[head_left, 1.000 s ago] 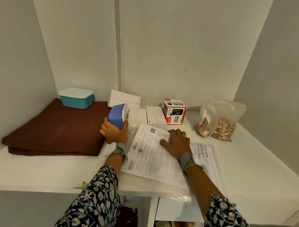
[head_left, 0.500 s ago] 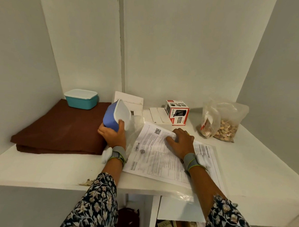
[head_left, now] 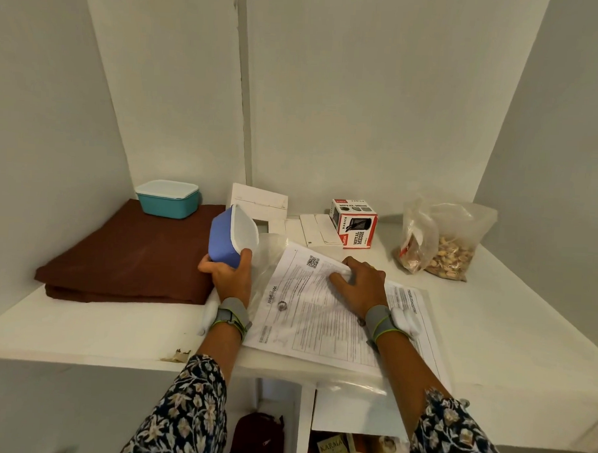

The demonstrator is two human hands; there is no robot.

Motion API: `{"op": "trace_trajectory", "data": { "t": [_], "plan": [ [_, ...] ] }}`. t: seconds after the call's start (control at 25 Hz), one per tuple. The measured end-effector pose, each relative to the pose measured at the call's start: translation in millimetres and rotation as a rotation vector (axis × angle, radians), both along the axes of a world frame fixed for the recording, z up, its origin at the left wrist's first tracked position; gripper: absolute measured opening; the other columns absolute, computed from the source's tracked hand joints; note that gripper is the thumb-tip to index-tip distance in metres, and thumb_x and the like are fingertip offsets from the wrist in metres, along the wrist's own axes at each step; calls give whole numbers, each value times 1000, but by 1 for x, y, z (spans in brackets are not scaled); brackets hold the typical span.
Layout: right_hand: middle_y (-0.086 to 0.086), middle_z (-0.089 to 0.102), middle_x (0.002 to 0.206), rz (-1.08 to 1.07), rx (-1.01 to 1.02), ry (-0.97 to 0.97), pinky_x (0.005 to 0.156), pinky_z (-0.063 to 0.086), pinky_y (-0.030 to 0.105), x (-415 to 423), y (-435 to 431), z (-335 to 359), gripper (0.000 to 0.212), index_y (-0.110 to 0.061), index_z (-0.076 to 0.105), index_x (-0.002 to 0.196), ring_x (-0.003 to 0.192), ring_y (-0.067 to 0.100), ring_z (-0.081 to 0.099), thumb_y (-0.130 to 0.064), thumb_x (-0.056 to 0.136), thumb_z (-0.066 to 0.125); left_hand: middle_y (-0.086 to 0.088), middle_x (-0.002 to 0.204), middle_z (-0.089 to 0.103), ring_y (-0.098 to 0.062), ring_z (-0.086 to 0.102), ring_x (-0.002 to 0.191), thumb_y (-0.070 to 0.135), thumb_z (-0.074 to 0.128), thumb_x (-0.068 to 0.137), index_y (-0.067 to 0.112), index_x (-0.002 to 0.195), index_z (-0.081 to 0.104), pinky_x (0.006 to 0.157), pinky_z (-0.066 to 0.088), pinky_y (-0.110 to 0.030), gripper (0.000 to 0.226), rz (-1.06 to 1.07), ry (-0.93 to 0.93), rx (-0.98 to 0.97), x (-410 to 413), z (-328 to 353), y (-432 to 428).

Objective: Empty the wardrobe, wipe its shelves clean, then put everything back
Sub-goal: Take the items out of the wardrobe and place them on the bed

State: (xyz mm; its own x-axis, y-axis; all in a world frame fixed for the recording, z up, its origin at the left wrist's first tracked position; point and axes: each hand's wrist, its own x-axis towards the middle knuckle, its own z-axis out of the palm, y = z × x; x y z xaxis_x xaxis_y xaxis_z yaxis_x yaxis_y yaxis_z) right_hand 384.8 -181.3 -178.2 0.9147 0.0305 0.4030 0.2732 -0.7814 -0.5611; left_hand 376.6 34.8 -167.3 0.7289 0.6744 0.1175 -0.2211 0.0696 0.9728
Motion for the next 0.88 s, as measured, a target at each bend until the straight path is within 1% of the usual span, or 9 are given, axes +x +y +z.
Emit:
{"op": "trace_trajectory", "data": {
  "t": [0.08, 0.2, 0.28, 0.4, 0.48, 0.52, 0.64, 0.76, 0.88],
  "plan": [
    [-7, 53, 76, 3, 9, 13, 84, 23, 31, -3, -1, 0, 30, -28, 50, 85, 81, 16, 45, -54, 73, 43, -7, 115, 44, -19, 50, 96, 13, 68, 84, 0, 132, 20, 78, 41, -20, 69, -3, 12, 2, -6, 0, -1],
    [-7, 56, 79, 20, 27, 28, 89, 26, 34, -12, -3, -2, 31, -24, 58, 91, 84, 17, 48, -49, 76, 48, -7, 118, 44, -18, 49, 99, 16, 67, 85, 0, 133, 19, 82, 40, -21, 69, 8, 18, -4, -19, -3, -2],
    [-4, 59, 85, 41, 4, 35, 89, 25, 33, -20, -4, -3, 26, -22, 61, 100, 89, 19, 50, -42, 84, 55, -7, 119, 43, -17, 48, 100, 17, 66, 86, 1, 133, 19, 84, 40, -21, 68, 11, 31, -12, -32, -4, -3],
    [0, 65, 88, 114, -32, 33, 86, 28, 32, -35, -11, -5, 17, -22, 62, 98, 88, 21, 56, -34, 88, 57, -4, 121, 41, -17, 47, 106, 21, 64, 87, 3, 134, 18, 89, 39, -22, 69, 28, 28, -50, -56, -5, -2],
    [1, 67, 82, 157, -30, 39, 84, 37, 34, -53, -20, 1, 14, -21, 63, 94, 81, 23, 59, -33, 89, 58, -3, 122, 41, -17, 47, 107, 24, 64, 88, 5, 136, 17, 91, 38, -21, 70, 35, 43, -59, -73, -4, -1],
    [1, 67, 79, 165, -24, 35, 79, 41, 32, -64, -25, 4, 13, -21, 64, 92, 78, 24, 60, -33, 89, 58, -3, 122, 41, -17, 47, 106, 25, 63, 88, 6, 136, 17, 91, 38, -21, 70, 36, 49, -67, -84, -4, -1],
    [3, 67, 72, 119, 9, 27, 62, 41, 29, -109, -39, 15, 11, -24, 65, 87, 72, 24, 60, -34, 88, 61, -3, 118, 43, -19, 48, 105, 27, 63, 88, 6, 137, 17, 90, 40, -24, 70, 0, 45, -70, -122, 0, -8],
    [3, 68, 79, 67, -33, 55, 64, 42, 31, -149, -49, 26, 14, -25, 67, 89, 77, 23, 60, -39, 86, 63, -4, 120, 43, -18, 48, 106, 26, 64, 88, 6, 138, 18, 91, 41, -24, 71, -39, 29, -103, -156, -1, -16],
    [6, 69, 83, -39, -46, 45, 64, 44, 34, -212, -58, 26, 20, -25, 67, 93, 80, 27, 61, -43, 88, 61, -10, 125, 46, -24, 52, 106, 26, 65, 87, 8, 137, 18, 96, 47, -34, 71, -138, 14, -130, -200, -9, -22]
  ]
}}
